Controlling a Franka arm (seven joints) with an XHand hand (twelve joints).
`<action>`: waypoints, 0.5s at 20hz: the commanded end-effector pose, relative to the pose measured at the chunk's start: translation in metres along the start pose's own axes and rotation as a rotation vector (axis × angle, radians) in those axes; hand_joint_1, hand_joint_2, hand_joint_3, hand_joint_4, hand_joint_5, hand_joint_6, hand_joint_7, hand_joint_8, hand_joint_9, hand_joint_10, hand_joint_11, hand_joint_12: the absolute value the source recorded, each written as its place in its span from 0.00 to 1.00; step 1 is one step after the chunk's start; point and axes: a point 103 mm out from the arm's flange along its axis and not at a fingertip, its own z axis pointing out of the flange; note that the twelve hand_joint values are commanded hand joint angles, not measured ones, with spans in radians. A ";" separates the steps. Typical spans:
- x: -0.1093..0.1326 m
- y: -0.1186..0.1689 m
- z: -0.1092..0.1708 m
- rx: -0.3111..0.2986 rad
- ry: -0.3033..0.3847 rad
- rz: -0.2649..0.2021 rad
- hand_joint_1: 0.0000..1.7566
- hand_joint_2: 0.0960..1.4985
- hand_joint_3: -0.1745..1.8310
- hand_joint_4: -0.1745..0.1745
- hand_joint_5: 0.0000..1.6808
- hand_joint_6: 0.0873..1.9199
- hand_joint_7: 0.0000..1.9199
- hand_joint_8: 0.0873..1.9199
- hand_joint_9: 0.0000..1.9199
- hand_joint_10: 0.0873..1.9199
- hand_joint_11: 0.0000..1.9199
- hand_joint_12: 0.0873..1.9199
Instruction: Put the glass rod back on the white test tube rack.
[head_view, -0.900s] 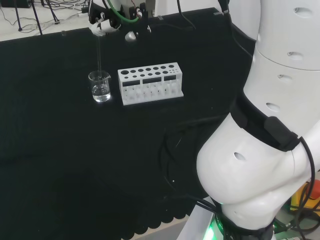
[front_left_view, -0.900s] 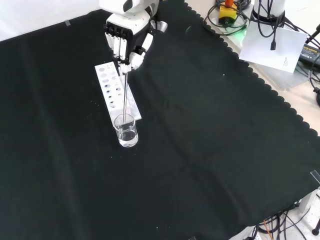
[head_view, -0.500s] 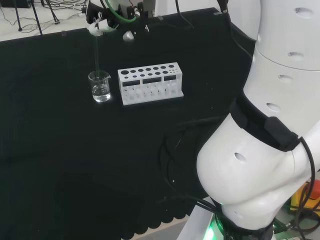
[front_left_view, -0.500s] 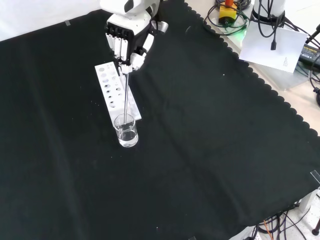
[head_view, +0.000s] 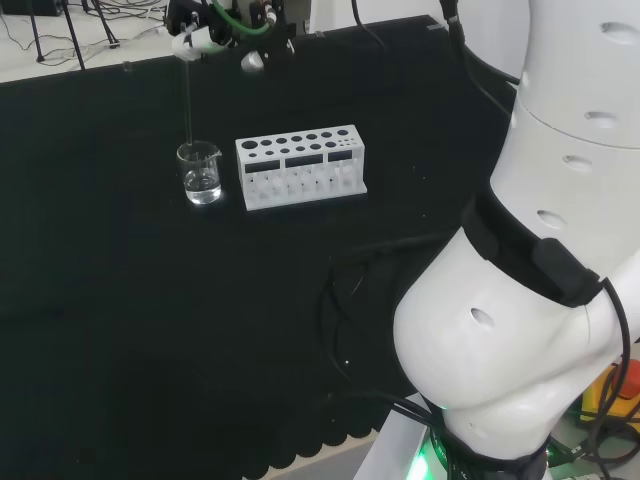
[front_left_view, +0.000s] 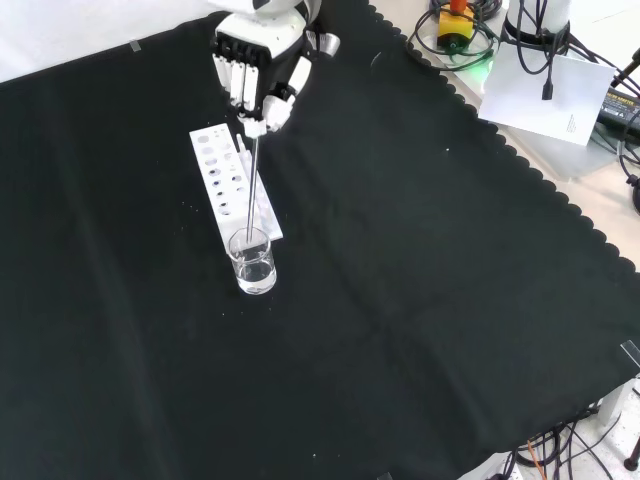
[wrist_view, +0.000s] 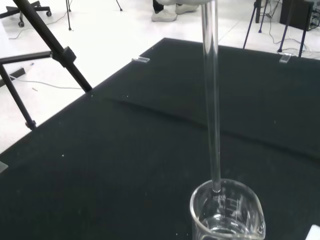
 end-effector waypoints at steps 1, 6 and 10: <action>-0.001 -0.006 -0.028 -0.014 -0.005 0.009 0.75 0.71 0.00 0.00 0.79 0.04 0.63 0.48 0.85 0.34 0.85 0.30; -0.016 -0.018 -0.037 -0.016 -0.014 0.049 0.75 0.71 0.00 0.00 0.79 0.04 0.63 0.47 0.85 0.34 0.85 0.30; -0.039 -0.030 -0.039 -0.022 -0.014 0.100 0.75 0.71 0.00 0.00 0.79 0.04 0.63 0.47 0.85 0.34 0.85 0.30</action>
